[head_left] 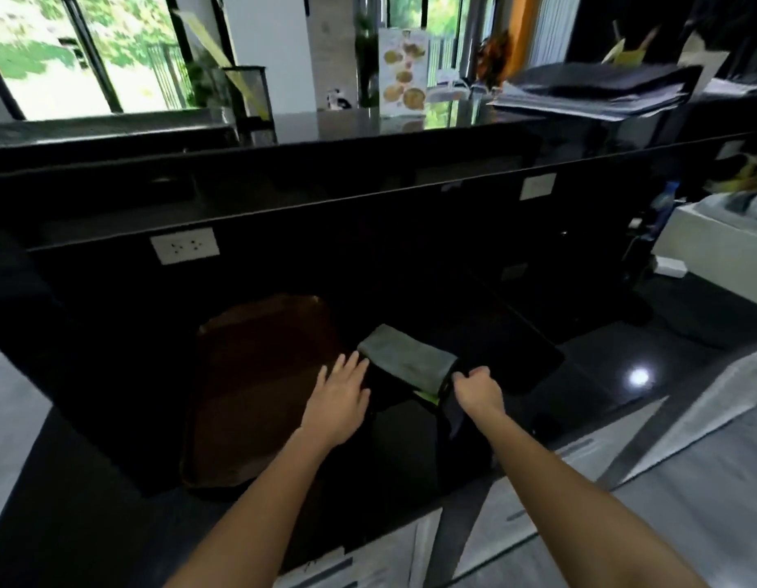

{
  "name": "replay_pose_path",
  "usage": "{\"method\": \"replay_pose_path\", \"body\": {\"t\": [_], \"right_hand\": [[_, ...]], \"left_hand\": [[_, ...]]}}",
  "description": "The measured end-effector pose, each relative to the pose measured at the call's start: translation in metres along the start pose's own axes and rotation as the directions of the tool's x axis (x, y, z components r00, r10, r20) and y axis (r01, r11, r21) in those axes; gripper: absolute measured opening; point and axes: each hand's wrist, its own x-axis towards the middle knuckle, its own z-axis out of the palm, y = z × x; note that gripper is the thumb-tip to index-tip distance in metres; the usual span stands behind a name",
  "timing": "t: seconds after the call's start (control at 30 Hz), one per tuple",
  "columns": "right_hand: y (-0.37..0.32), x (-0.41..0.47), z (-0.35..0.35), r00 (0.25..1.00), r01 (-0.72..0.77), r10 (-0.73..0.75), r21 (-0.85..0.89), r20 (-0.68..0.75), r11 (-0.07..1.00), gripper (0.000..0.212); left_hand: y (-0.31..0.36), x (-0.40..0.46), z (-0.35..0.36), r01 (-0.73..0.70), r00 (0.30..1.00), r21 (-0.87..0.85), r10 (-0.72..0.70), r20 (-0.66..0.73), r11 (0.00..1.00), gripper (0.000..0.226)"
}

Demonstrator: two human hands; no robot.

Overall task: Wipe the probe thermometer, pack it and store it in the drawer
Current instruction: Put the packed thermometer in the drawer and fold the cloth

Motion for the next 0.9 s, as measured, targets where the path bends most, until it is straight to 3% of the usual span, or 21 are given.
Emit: {"method": "replay_pose_path", "body": {"t": [0.13,0.3,0.43,0.53,0.6,0.73,0.9], "right_hand": [[-0.02,0.031,0.011,0.996,-0.043,0.047,-0.055,0.069,0.998,0.073],[-0.032,0.066,0.015,0.994,-0.09,0.096,-0.121,0.049,0.989,0.09],[-0.018,0.092,0.013,0.982,-0.105,0.114,-0.07,0.148,0.992,0.078],[-0.009,0.1,0.012,0.976,-0.071,0.063,0.031,0.208,0.997,0.057],[-0.006,0.104,0.012,0.979,-0.051,0.031,0.096,0.202,0.994,0.053],[-0.012,0.107,0.006,0.991,0.02,-0.051,0.244,0.123,0.969,0.054],[-0.048,0.109,0.005,0.984,0.129,-0.164,0.355,0.07,0.926,0.039]], "left_hand": [[0.002,0.074,0.005,0.055,0.994,0.051,-0.06,0.093,0.997,0.059],[0.002,0.144,0.029,0.137,0.973,0.09,-0.151,0.172,0.986,0.063],[0.0,0.172,0.05,0.211,0.95,-0.079,-0.185,0.254,0.974,0.065],[-0.005,0.179,0.055,0.23,0.943,-0.095,-0.198,0.267,0.969,0.068],[-0.006,0.183,0.055,0.26,0.932,-0.103,-0.222,0.287,0.96,0.075],[-0.006,0.182,0.044,0.361,0.906,-0.34,-0.24,0.35,0.868,0.087],[-0.028,0.152,0.019,0.391,0.92,-0.551,-0.318,0.227,0.737,0.067]]}}
